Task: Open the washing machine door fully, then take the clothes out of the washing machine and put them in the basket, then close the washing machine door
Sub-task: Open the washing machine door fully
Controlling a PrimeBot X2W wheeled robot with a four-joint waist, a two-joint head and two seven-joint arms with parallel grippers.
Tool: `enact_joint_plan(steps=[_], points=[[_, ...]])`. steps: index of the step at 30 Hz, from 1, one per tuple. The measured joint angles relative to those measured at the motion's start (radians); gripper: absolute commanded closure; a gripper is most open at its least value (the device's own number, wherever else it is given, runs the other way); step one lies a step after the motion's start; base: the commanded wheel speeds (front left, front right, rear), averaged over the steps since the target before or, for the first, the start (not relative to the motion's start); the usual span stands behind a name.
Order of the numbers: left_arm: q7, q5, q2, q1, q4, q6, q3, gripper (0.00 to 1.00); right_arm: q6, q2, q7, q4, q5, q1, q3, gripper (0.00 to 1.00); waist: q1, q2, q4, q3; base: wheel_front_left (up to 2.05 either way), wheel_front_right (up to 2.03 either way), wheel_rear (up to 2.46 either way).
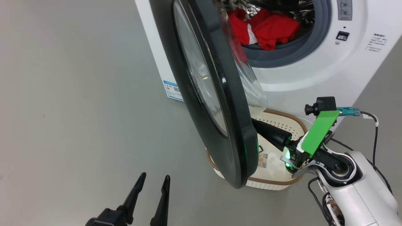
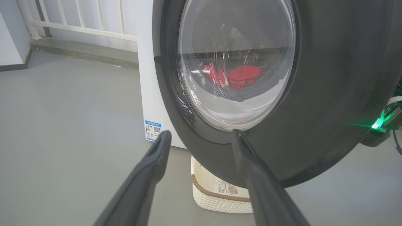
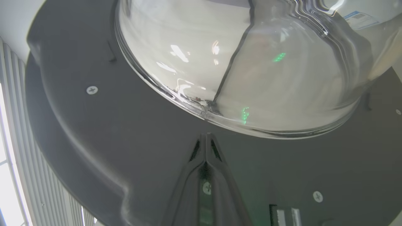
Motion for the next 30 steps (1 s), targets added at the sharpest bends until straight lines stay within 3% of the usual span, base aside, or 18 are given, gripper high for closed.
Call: enact_joint_plan(steps=[16,30], points=[[0.000,0.000,0.000,0.005,-0.010,0.019,-0.003,0.00,0.000,0.026,0.017,0.003,-0.008,0.027,0.021,1.00,0.0000,0.0000,0.081,-0.032,0.00,0.00,0.00],[0.000,0.000,0.001,0.021,-0.021,0.045,-0.003,0.00,0.000,0.038,0.011,0.009,0.004,0.036,0.085,1.00,0.0000,0.0000,0.107,-0.037,0.00,0.00,0.00]])
